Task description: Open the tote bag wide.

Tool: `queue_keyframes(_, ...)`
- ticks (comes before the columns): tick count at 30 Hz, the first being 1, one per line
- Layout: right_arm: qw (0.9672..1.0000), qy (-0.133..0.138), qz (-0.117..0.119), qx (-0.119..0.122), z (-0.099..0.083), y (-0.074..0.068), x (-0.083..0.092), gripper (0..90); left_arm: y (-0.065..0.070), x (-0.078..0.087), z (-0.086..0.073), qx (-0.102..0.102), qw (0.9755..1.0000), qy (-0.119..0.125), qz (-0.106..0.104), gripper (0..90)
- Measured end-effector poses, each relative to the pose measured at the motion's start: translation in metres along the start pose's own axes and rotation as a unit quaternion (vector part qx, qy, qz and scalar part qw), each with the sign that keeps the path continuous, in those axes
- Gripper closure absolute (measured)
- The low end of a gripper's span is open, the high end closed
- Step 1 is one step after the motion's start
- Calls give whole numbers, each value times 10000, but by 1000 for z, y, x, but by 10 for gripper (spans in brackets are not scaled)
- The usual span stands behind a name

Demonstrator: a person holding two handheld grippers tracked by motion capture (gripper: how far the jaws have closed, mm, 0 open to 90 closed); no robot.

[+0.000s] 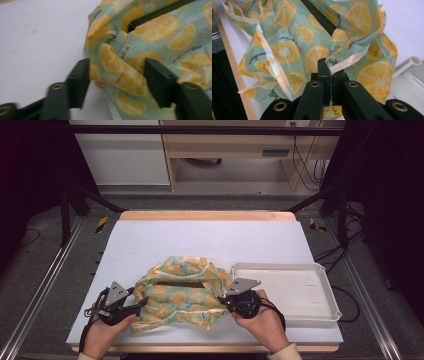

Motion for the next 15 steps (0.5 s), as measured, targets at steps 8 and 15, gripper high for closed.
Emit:
queue_keyframes(8, 9999, 75, -35, -140, -5, 11, 3, 897, -8, 0, -3, -133, 9996, -224, 78, 861)
queue_keyframes(15, 9993, 27, -218, -314, -15, 25, 12, 898, -13, 10, -3, -105, 9997, -89, 182, 885)
Point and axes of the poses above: each handheld gripper's, and its own axes: x roughly backward along the jaws, z roughly out of its top, y roughly to its right, the point moved 4 cm from there along -x, roughly forward along the jaws, and after that the axes turned 7 degrees about -y, right-handed, at the moved point
